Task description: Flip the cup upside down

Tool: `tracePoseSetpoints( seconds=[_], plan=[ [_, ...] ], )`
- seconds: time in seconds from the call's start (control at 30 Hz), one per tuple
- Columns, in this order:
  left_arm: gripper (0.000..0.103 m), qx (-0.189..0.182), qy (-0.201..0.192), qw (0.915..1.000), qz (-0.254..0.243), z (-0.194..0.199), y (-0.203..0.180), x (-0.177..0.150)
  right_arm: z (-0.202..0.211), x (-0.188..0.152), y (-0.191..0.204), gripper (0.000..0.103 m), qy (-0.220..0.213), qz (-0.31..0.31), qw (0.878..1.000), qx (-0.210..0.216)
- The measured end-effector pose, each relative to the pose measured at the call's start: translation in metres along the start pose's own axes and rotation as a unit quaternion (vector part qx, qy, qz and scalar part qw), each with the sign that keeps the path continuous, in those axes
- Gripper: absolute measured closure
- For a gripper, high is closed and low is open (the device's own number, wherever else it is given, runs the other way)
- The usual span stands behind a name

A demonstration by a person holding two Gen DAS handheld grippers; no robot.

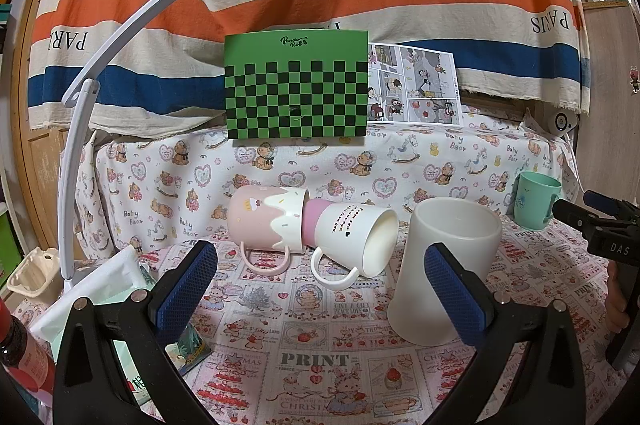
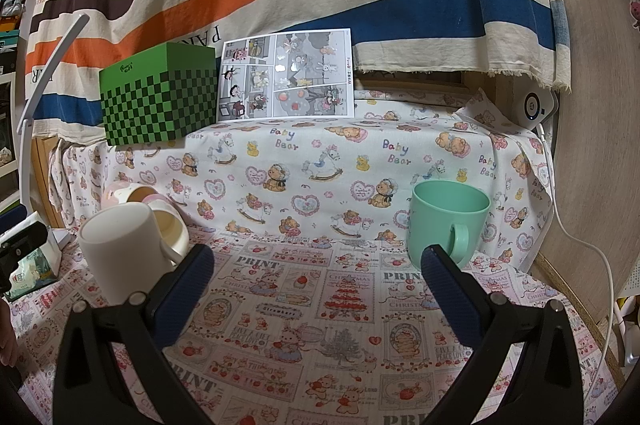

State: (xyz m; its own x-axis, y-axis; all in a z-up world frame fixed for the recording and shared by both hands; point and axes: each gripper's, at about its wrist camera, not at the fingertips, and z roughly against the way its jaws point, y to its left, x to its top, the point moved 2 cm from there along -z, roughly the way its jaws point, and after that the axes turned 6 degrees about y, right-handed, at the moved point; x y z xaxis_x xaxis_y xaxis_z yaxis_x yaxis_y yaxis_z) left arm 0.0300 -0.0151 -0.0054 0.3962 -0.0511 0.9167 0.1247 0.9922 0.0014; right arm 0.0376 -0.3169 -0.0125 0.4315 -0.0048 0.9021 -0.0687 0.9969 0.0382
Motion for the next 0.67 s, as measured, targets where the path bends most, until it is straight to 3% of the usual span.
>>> tracePoseSetpoints(
  seconds=[0.67],
  plan=[
    [0.0, 0.003, 0.0, 1.0, 0.001, 0.0013, 0.0007, -0.0009, -0.0005, -0.0001, 0.0003, 0.0, 0.001, 0.001, 1.0, 0.0]
  ],
)
